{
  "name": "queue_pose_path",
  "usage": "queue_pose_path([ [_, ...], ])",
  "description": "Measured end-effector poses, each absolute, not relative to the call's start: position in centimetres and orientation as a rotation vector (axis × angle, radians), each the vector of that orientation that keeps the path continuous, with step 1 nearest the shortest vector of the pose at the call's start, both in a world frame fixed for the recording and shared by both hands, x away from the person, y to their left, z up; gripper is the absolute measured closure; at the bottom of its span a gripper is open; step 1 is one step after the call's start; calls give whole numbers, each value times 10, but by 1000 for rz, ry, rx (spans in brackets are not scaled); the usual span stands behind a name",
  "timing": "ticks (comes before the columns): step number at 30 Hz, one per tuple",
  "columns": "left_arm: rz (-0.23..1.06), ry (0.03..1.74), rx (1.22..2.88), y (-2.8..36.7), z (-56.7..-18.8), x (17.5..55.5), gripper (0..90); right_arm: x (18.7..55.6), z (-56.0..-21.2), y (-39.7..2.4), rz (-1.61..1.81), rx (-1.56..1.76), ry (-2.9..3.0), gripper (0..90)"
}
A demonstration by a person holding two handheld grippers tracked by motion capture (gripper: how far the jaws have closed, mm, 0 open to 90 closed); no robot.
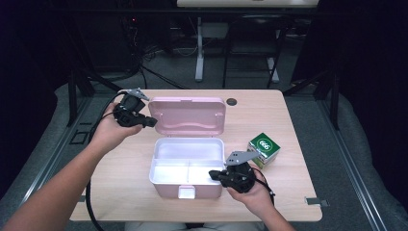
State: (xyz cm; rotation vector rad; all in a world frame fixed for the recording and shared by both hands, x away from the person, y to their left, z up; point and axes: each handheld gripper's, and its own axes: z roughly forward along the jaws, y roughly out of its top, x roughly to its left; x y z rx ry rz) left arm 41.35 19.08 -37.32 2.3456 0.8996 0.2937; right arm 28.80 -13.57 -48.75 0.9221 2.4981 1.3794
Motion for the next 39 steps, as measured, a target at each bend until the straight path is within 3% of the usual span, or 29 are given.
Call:
queue_pose_path([
  [28,297,941,2502,191,-393,424,844,288,-486,-133,1334,907,2515,900],
  [39,225,934,2598,194,-401,421,747,288,-486,-134,1334,894,2520,900],
])
